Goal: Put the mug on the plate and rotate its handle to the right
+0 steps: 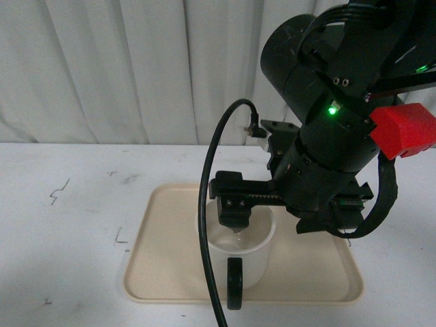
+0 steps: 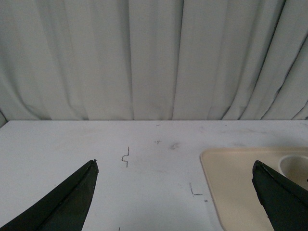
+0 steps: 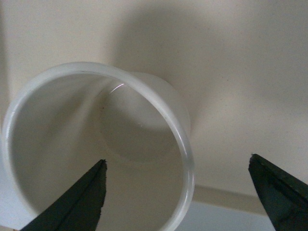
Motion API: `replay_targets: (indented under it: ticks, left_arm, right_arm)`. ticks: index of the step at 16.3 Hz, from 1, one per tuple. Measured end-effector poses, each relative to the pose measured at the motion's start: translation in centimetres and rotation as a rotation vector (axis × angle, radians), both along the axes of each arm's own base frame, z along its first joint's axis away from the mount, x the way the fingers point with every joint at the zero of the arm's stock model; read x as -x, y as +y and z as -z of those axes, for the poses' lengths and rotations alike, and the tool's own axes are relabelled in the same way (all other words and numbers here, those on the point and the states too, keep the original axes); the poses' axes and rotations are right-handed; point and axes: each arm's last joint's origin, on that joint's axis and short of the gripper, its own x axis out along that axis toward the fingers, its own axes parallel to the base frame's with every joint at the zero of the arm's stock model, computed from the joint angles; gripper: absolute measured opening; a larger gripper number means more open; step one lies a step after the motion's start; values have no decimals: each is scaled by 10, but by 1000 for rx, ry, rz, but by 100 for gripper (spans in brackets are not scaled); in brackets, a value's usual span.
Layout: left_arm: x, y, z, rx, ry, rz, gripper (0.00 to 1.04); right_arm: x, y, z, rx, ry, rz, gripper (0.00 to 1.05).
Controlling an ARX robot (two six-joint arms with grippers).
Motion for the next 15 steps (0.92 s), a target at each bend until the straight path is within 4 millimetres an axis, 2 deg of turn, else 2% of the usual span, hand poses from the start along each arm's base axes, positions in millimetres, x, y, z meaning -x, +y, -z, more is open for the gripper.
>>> replay_targets:
  ticks: [2, 7, 9, 12, 13, 15]
  left_arm:
    - [0, 0, 0, 0, 0, 0, 98]
    - [0, 0, 0, 0, 0, 0, 98]
    - [0, 0, 0, 0, 0, 0, 98]
    - [0, 0, 0, 0, 0, 0, 98]
    - [0, 0, 0, 0, 0, 0, 98]
    - [0, 0, 0, 0, 0, 0, 98]
  right_arm:
    - [0, 4, 3, -5, 20, -2, 73]
    - [0, 14, -10, -1, 33, -24, 19]
    - [-4, 13, -19, 10, 34, -50, 4]
    - [-19, 5, -46, 38, -10, -147, 3]
    - [-32, 0, -71, 143, -121, -447, 3]
    - [-43, -3, -66, 201, -140, -700, 3]
